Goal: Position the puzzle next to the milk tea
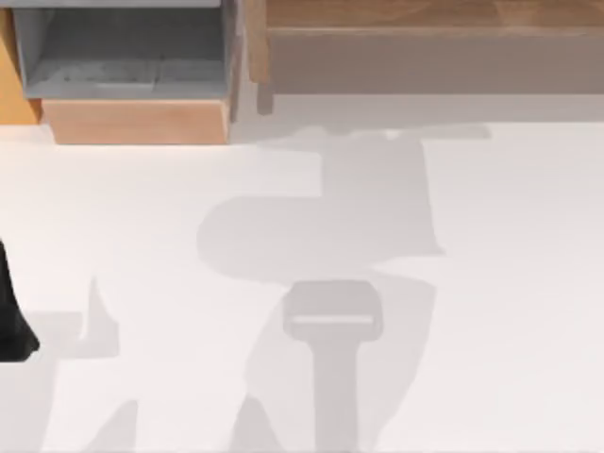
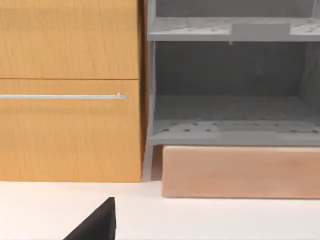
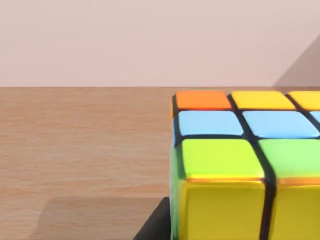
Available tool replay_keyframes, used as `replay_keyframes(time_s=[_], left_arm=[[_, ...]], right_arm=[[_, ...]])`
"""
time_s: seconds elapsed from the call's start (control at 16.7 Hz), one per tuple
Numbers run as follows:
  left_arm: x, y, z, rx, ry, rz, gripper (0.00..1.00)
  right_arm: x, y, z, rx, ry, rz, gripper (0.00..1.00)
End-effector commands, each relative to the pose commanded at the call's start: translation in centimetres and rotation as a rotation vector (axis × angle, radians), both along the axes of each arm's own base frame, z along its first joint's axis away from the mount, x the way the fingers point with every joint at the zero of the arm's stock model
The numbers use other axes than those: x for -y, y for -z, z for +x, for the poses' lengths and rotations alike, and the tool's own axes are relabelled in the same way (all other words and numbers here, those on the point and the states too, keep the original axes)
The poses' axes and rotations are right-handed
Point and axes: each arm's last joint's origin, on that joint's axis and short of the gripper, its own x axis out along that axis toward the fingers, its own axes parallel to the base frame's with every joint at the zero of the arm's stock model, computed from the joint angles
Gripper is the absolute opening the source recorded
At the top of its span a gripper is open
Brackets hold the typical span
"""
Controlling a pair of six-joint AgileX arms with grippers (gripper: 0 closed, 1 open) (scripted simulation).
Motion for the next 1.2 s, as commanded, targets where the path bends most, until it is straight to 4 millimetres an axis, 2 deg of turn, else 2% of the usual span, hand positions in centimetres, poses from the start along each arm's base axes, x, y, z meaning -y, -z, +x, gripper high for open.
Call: replay_keyframes(time_s=[0.12, 0.18, 0.6, 1.2], left_arm=[[0.0, 0.0, 0.0, 0.000, 0.000, 0.000, 1.00], [0.0, 0.0, 0.0, 0.000, 0.000, 0.000, 1.00], [0.0, 0.0, 0.0, 0.000, 0.000, 0.000, 1.00], [0.0, 0.0, 0.0, 0.000, 0.000, 0.000, 1.00]], right_arm=[[0.0, 0.0, 0.0, 0.000, 0.000, 0.000, 0.02], [0.0, 0.0, 0.0, 0.000, 0.000, 0.000, 0.00], [0.0, 0.0, 0.0, 0.000, 0.000, 0.000, 0.00], [0.1, -1.1, -0.1, 0.002, 0.002, 0.001, 0.00]])
